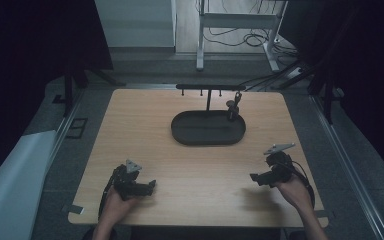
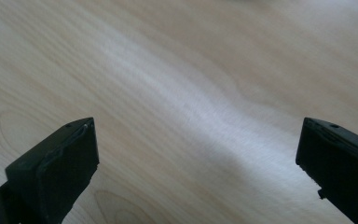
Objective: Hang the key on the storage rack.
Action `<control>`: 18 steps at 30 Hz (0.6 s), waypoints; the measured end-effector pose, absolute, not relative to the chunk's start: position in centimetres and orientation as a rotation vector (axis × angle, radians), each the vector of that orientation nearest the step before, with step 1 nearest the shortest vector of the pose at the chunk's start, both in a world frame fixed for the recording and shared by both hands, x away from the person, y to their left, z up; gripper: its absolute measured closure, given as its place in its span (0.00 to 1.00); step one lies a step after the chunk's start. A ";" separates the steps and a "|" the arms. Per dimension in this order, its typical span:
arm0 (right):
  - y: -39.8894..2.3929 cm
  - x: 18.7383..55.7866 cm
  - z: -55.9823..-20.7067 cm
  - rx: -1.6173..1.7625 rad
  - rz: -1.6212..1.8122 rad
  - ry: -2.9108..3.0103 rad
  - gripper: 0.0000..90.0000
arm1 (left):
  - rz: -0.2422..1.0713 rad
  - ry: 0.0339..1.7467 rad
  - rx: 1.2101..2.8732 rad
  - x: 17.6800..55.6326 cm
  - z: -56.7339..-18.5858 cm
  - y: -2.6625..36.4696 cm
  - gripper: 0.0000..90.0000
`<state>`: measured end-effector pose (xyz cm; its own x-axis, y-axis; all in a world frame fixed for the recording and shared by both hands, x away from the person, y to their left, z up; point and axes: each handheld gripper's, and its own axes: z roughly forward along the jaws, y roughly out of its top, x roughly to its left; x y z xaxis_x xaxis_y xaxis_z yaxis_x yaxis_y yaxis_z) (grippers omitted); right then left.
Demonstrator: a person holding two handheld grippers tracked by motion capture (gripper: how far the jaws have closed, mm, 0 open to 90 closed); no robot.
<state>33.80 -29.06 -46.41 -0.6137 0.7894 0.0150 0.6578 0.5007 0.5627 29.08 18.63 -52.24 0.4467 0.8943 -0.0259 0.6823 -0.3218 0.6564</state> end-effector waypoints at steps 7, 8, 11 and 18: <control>-29.5 32.5 -49.9 1.264 0.815 2.458 0.00 | 0.461 1.316 2.102 29.1 -52.2 18.6 0.00; -29.5 32.4 -50.2 1.260 0.819 2.453 0.00 | 0.461 1.316 2.103 29.1 -52.2 18.6 0.00; -29.4 32.3 -50.8 1.240 0.828 2.429 0.00 | 0.462 1.316 2.103 29.1 -52.2 18.6 0.00; -29.4 32.2 -51.7 1.240 0.897 2.358 0.00 | 0.461 1.315 2.104 29.1 -52.2 18.6 0.00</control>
<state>32.23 -29.39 -51.69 -0.5675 0.8233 0.0019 0.6165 0.4234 0.6638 29.06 18.63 -52.25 0.4468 0.8943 -0.0257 0.6827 -0.3222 0.6559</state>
